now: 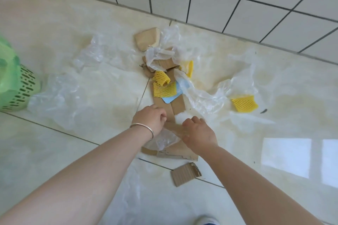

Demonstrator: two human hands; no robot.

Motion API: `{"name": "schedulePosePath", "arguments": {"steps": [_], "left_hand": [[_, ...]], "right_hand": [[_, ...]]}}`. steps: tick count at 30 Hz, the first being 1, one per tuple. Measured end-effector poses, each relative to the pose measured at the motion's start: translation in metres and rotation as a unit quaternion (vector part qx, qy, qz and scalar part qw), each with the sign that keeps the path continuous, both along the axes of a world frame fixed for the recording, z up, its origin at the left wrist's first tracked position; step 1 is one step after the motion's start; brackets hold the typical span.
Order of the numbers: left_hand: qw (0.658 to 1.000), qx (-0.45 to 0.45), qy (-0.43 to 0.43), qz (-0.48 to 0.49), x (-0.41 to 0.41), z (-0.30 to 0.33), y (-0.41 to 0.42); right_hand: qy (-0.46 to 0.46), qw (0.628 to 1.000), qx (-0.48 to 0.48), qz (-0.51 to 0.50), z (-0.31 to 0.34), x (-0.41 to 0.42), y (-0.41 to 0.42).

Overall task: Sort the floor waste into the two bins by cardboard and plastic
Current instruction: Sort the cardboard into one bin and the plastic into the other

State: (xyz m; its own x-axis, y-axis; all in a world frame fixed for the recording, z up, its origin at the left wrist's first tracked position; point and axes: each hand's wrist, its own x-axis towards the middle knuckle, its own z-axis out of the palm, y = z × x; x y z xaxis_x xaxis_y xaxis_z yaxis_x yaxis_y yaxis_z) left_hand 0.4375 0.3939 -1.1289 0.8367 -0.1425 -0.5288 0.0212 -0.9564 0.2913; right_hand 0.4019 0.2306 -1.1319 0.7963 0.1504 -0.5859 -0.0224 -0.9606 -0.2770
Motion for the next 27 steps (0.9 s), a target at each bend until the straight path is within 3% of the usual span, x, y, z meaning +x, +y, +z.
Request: {"name": "schedulePosePath", "arguments": {"steps": [12, 22, 25, 27], "left_hand": [[0.998, 0.008, 0.050, 0.034, -0.006, -0.023, 0.003], [0.991, -0.038, 0.109, 0.067, -0.007, -0.021, 0.011], [0.988, -0.037, 0.145, 0.031, -0.006, -0.017, 0.012], [0.987, -0.013, 0.152, -0.050, -0.005, -0.014, 0.009]], "right_hand": [[-0.054, 0.987, -0.120, 0.094, -0.033, -0.022, 0.020], [-0.068, 0.983, -0.121, 0.121, -0.031, -0.016, 0.022], [-0.118, 0.971, -0.113, 0.175, -0.030, -0.015, 0.024], [-0.145, 0.965, -0.112, 0.187, -0.028, -0.013, 0.026]]}}
